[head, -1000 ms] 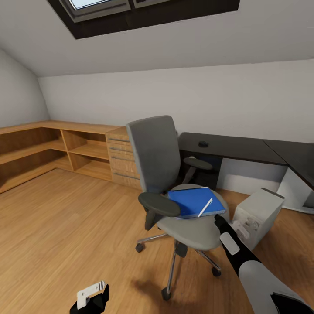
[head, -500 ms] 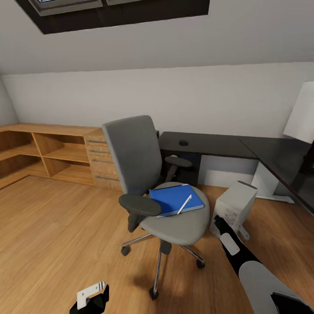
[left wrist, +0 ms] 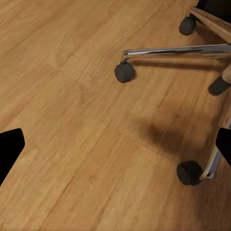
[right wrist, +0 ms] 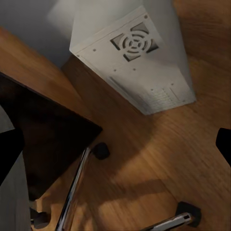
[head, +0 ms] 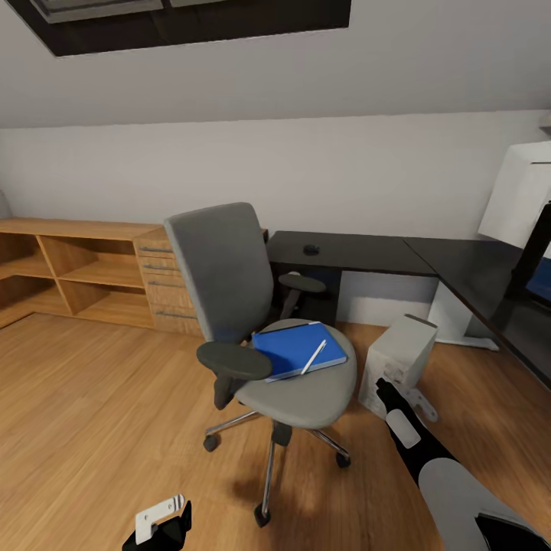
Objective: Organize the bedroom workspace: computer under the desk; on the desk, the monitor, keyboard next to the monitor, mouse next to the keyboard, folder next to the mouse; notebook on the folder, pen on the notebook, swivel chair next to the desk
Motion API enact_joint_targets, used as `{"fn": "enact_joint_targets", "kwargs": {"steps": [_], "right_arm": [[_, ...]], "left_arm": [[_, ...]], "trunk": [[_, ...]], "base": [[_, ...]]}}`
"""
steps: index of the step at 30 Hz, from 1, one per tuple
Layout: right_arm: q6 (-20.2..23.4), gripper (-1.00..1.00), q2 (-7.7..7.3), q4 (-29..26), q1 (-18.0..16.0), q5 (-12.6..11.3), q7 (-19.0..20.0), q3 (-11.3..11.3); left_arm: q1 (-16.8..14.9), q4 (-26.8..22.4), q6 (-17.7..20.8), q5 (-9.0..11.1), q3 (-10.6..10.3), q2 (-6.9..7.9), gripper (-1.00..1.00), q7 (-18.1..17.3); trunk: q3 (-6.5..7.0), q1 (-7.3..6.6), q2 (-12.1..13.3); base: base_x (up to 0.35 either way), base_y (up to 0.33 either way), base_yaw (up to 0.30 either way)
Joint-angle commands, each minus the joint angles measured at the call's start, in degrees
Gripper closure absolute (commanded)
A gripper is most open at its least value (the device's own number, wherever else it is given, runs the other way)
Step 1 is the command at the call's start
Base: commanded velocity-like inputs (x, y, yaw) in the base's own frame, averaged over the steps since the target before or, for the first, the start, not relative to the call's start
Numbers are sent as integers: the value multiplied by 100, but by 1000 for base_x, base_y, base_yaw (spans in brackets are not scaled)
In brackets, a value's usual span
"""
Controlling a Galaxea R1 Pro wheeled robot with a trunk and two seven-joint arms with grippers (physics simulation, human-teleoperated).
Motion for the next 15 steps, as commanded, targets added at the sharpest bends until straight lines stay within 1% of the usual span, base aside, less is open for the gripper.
{"fn": "enact_joint_targets", "kwargs": {"steps": [1, 5, 8, 9, 11, 15], "right_arm": [[-21, -100, 0, 0, -3, -61, -6, 16], [1, -100, -10, 2, -3, -39, 7, 54], [29, -100, -19, 11, -5, -24, 132, 100], [62, -100, 15, 18, -3, -10, 96, 112], [49, -100, 77, 28, -2, -9, 82, 116], [38, -100, 79, 31, -1, -9, 121, 117]], "left_arm": [[1, -13, 26, 41, -9, 1, -100, 33], [2, -13, 26, 41, -9, 2, -100, 33], [2, -13, 26, 41, -9, 1, -100, 33], [35, -46, 32, 29, -3, 15, -100, -1], [99, -56, 8, 22, 13, -44, -100, 16], [201, -9, -2, 20, 21, -68, -100, 42]], "trunk": [[-5, -1, -2], [-5, -1, -2], [-5, -1, -2], [-5, -1, -2], [-5, -1, -2], [-5, -1, -2]], "base": [[0, 0, -6], [0, 0, -3], [0, 0, 0], [0, 0, 0], [0, 0, 0], [0, 0, 0]]}}
